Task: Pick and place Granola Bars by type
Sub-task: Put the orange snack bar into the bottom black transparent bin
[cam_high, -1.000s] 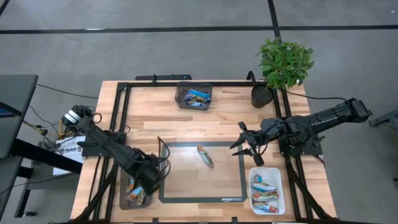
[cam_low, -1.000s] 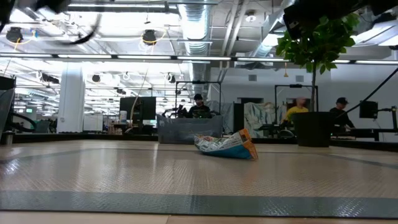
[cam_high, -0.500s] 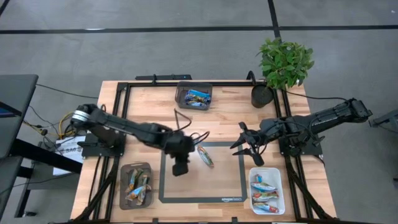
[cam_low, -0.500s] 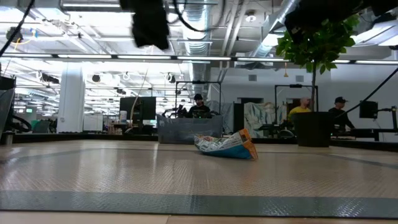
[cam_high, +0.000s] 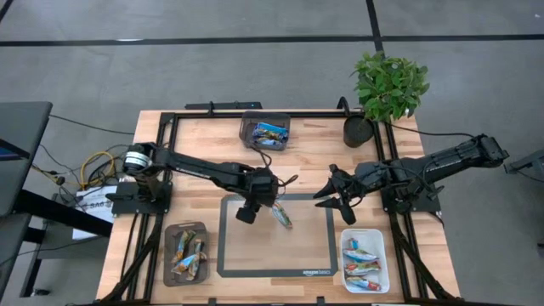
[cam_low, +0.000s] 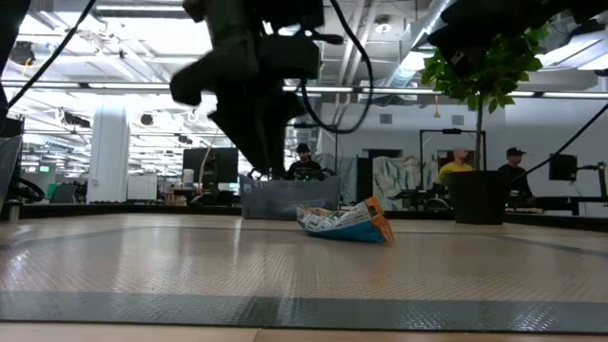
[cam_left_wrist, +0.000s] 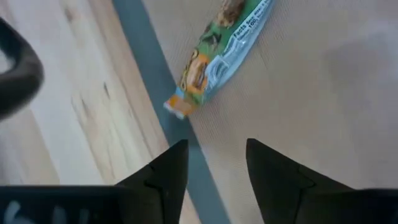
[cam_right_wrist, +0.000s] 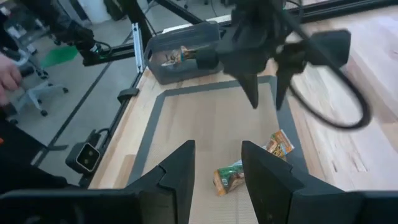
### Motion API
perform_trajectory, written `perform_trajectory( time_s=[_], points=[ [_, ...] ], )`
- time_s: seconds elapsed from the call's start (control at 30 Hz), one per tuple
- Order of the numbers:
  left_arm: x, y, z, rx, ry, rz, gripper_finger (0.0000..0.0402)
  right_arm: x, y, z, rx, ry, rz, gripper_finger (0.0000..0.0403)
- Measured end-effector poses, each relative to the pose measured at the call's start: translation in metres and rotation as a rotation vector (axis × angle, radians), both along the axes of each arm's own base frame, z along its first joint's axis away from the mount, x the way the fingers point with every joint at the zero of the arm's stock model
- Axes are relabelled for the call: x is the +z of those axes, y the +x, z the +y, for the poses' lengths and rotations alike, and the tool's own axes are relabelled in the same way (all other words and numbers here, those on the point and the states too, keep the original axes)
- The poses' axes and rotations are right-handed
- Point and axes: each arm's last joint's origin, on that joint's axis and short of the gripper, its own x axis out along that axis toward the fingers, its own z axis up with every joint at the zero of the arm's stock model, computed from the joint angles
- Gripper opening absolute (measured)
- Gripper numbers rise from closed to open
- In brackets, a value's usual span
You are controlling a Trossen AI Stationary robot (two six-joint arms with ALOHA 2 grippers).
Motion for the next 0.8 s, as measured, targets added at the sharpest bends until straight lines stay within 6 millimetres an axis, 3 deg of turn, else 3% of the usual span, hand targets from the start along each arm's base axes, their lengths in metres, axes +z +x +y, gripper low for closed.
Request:
perform_trajectory(
  time_s=[0.2, 0.33, 0.67, 0.8],
  points=[
    [-0.022, 0.016, 0.005, -0.096, 0.086, -0.030, 0.0193, 0.000, 0.000, -0.002, -0.017, 0.001, 0.003, 0.0122],
    [-0.024, 0.027, 0.007, -0.123, 0.124, -0.067, 0.0209, -0.003, -0.001, -0.003, -0.052, -0.023, 0.030, 0.0122],
    [-0.020, 0.037, 0.003, -0.242, 0.034, -0.130, 0.0209, -0.007, -0.003, -0.004, -0.056, -0.036, 0.073, 0.0122],
    [-0.040, 0.040, 0.002, -0.276, 0.015, -0.073, 0.0208, -0.007, -0.003, -0.004, -0.056, -0.037, 0.080, 0.0122]
  ],
)
